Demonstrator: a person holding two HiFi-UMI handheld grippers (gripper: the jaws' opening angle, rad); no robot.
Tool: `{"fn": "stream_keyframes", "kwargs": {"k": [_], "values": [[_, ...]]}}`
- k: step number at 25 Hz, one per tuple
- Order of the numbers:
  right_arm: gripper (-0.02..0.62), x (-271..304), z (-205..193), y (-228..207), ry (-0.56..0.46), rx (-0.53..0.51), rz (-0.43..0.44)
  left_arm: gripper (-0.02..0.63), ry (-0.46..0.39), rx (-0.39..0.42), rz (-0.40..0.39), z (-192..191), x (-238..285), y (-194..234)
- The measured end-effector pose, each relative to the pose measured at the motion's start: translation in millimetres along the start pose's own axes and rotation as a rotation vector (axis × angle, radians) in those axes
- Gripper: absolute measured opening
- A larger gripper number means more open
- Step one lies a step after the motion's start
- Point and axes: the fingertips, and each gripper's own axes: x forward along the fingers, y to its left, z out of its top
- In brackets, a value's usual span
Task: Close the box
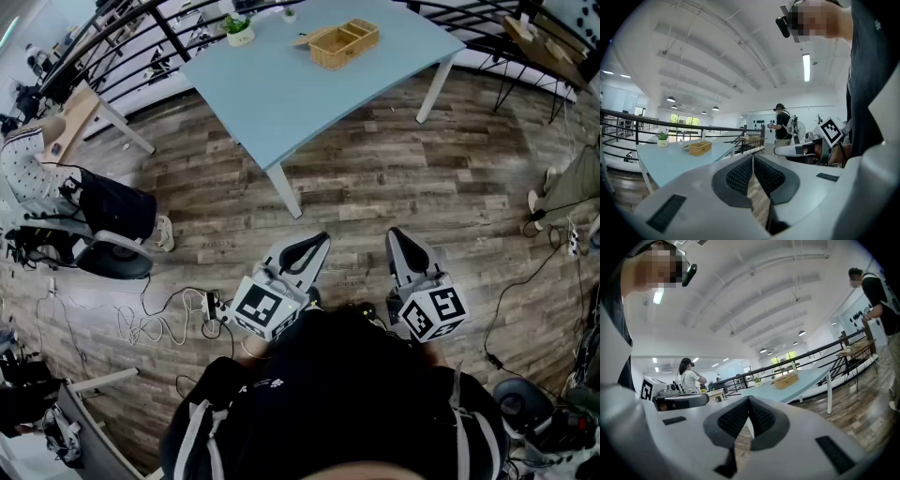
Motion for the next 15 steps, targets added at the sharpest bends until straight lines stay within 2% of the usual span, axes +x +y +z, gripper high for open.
{"fn": "stream_keyframes", "kwargs": {"k": [5, 9, 15], "values": [[0.0, -0.1, 4.7, 1.4, -0.002, 0.0, 0.003, 0.02, 0.001, -0.012, 0.006, 3.1, -0.5, 0.3], [0.0, -6.5, 6.3, -9.1, -0.014, 0.04, -0.011, 0.02, 0.002, -0.01, 0.004, 6.7, 4.9, -6.6], [0.0, -22.5, 3.5, -24.4, -0.014, 0.033, -0.034, 0.02, -0.002, -0.023, 0.003, 4.1, 14.7, -21.1]]}}
